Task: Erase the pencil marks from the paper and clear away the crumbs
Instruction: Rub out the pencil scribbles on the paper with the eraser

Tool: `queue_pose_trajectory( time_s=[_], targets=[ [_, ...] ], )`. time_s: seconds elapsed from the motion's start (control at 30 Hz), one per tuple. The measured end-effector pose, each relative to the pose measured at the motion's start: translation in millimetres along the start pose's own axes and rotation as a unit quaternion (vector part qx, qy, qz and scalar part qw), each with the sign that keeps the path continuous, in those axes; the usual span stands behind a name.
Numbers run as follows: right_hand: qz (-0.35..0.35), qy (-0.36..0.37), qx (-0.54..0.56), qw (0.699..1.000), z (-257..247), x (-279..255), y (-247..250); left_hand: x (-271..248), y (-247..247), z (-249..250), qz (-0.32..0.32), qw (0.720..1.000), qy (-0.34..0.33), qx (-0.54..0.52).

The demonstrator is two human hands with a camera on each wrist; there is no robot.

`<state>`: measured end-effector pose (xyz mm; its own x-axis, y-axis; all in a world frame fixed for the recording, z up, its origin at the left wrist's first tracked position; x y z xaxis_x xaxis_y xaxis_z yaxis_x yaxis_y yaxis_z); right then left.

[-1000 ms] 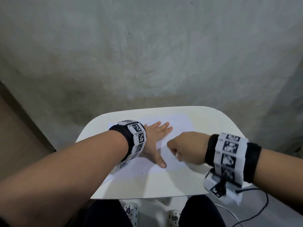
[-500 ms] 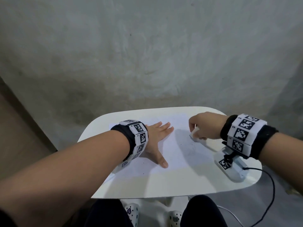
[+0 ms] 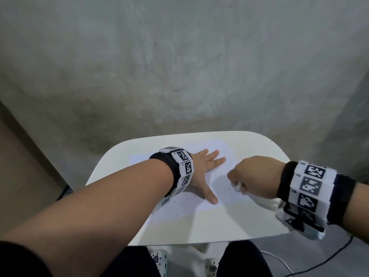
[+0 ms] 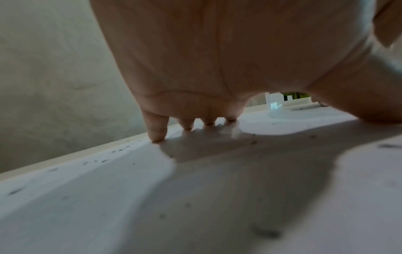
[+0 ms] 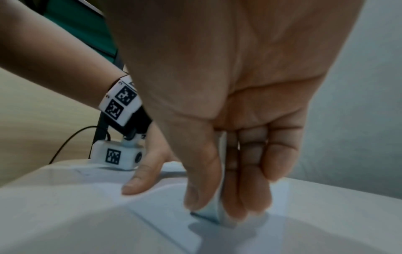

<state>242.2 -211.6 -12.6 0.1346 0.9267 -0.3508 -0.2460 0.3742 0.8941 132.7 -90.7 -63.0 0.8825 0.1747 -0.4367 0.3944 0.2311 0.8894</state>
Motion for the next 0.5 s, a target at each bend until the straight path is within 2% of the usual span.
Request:
queue_pose_trajectory(
  time_s=[0.1,0.2,0.23,0.4,0.5],
  targets=[
    [-0.013,-0.021,0.029,0.999,4.8,5.6,15.7,-1.6,-0.3,2.6,-0.003,1.0,0.005,0.006],
    [0.039,-0.063,0.07,0.995,9.3,32.9,30.7,-2.0,0.0,1.1,-0.005,1.0,0.008,0.002],
    [0.037,-0.066,0.065,0.995,8.2,36.2,29.8,-1.1,-0.2,0.0,-0.006,1.0,0.008,0.001],
    [0.005,-0.035,0.036,0.999,3.4,8.0,4.9,1.7,-1.8,-1.2,-0.003,1.0,0.005,0.003],
    [-0.038,-0.045,0.035,0.998,7.5,10.7,16.5,-0.9,-1.9,0.9,-0.003,1.0,0.007,0.009]
  ],
)
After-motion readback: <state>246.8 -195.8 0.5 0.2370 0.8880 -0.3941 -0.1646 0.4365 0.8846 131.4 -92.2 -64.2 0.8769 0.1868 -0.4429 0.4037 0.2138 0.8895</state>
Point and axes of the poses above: each hand's wrist, its own x-axis towards the middle knuckle, its own y-axis out of the back of the hand, z = x × y, the point moved 2 cm from there along x, towards the middle knuckle, and after that the axes turned 12 degrees about -y, right-handed, at the moved point
